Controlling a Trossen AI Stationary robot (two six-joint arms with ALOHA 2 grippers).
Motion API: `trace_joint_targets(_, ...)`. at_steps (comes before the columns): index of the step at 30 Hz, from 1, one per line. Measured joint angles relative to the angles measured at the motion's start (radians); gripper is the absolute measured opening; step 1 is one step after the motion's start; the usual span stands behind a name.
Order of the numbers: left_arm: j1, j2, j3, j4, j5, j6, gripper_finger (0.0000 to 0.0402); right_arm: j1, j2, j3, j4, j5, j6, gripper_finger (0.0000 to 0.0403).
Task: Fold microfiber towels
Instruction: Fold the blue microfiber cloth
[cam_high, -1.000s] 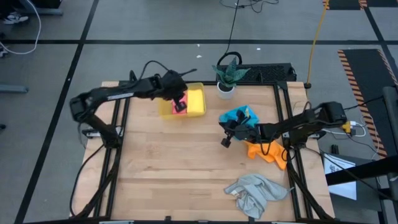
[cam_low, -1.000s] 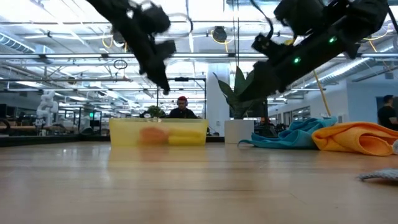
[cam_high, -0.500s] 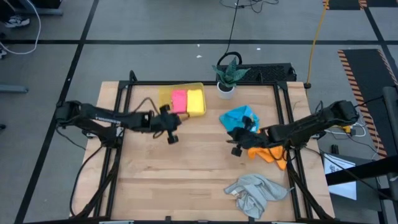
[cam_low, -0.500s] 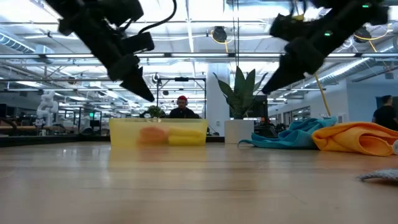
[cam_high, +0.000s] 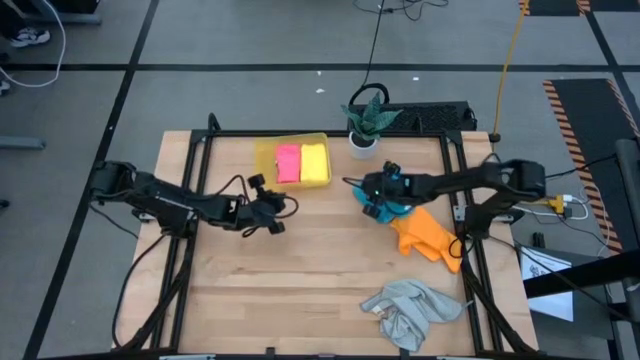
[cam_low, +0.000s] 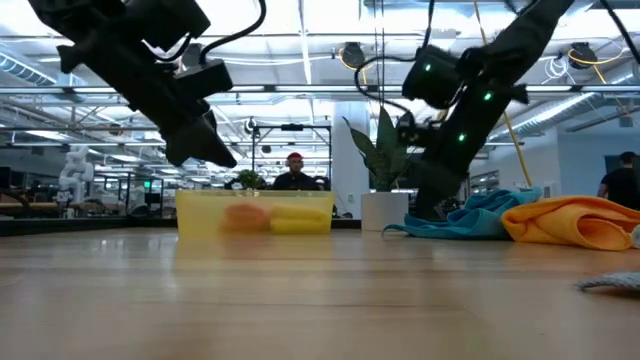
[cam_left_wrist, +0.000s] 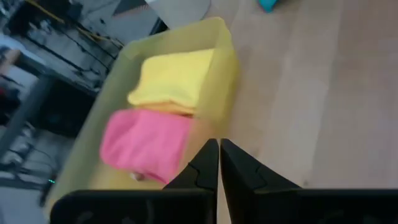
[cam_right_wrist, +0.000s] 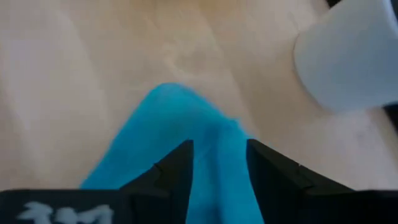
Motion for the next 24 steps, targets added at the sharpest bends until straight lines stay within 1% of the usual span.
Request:
trace_joint_targets(3,0.026,0.000,0.000,0.026,0.002,0.087,0.0022,-0.051,0.041,0.000,0.073,0.001,-0.084,0.0142)
trace_joint_targets(6,0.057,0.000,0.000,0.046,0.082,0.159,0.0025,-0.099,0.066,0.000,0.095,0.001,-0.131,0.0122)
trace_joint_targets(9,0.083,0.000,0.000,0.072,0.157,0.194,0.0051,-0.131,0.078,0.000,0.068,0.000,-0.162,0.0083)
trace_joint_targets(12,0.100,0.000,0.000,0.093,0.182,0.219,0.0093,-0.127,0.073,0.000,0.056,0.001,-0.182,0.0030)
trace_joint_targets(14,0.102,0.000,0.000,0.111,0.184,0.230,0.0124,-0.098,0.045,-0.001,0.042,0.004,-0.182,0.0009)
trace_joint_targets(17,0.092,0.000,0.000,0.119,0.184,0.235,0.0166,-0.015,-0.028,0.000,0.047,0.033,-0.174,0.0010)
trace_joint_targets(20,0.055,0.000,0.000,0.123,0.164,0.192,0.0193,0.094,-0.118,0.022,0.046,0.063,-0.169,0.0004)
trace_joint_targets(22,0.003,0.000,0.000,0.132,0.103,0.182,0.0198,0.177,-0.173,0.050,0.068,0.061,-0.148,0.0003)
trace_joint_targets(24,-0.069,0.001,0.000,0.155,-0.002,0.177,0.0194,0.257,-0.219,0.078,0.103,0.058,-0.141,0.0003)
